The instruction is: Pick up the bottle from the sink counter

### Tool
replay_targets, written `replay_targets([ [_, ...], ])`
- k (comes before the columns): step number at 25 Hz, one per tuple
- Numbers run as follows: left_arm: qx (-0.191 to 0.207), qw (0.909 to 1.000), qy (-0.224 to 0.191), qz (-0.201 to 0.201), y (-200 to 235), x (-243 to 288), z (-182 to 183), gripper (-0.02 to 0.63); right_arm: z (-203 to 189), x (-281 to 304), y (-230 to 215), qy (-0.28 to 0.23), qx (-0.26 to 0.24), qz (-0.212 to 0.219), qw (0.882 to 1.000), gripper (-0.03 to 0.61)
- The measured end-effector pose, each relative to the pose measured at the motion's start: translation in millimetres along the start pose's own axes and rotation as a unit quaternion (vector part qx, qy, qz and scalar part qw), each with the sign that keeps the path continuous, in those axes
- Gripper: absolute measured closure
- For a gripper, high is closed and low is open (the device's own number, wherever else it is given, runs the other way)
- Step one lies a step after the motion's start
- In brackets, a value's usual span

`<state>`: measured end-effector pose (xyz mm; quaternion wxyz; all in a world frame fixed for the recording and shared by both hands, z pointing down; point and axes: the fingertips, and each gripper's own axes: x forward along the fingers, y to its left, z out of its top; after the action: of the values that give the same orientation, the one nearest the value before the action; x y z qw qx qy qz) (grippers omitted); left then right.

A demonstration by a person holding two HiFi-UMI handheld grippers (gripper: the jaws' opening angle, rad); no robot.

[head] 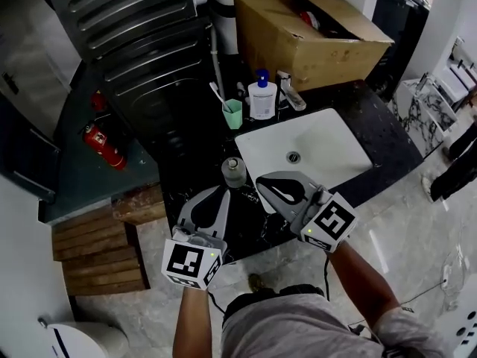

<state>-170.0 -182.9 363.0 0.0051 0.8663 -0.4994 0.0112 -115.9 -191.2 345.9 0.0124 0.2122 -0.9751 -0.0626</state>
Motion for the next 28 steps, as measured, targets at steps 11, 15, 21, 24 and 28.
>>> replay_targets([
  [11, 0.011, 0.9972, 0.066, -0.033, 33.0, 42.6, -32.3, 0.396, -17.0, 26.1, -29.3, 0.035, 0.008, -0.011, 0.999, 0.578],
  [15, 0.02, 0.9935, 0.103, -0.045, 34.3, 59.1, -51.3, 0.328, -22.1, 31.8, -39.3, 0.045, -0.002, 0.0, 0.999, 0.578],
  [21, 0.027, 0.9866, 0.153, -0.05, 38.2, 81.4, -83.1, 0.27, -36.1, 41.6, -55.6, 0.053, 0.009, 0.012, 0.998, 0.578],
  [24, 0.026, 0.9833, 0.174, -0.049, 43.1, 90.6, -98.8, 0.265, -47.0, 47.0, -61.3, 0.064, 0.009, 0.016, 0.998, 0.578],
  [28, 0.028, 0.9779, 0.2, -0.054, 45.8, 99.9, -119.3, 0.258, -57.7, 50.0, -67.6, 0.071, 0.011, 0.021, 0.997, 0.577],
])
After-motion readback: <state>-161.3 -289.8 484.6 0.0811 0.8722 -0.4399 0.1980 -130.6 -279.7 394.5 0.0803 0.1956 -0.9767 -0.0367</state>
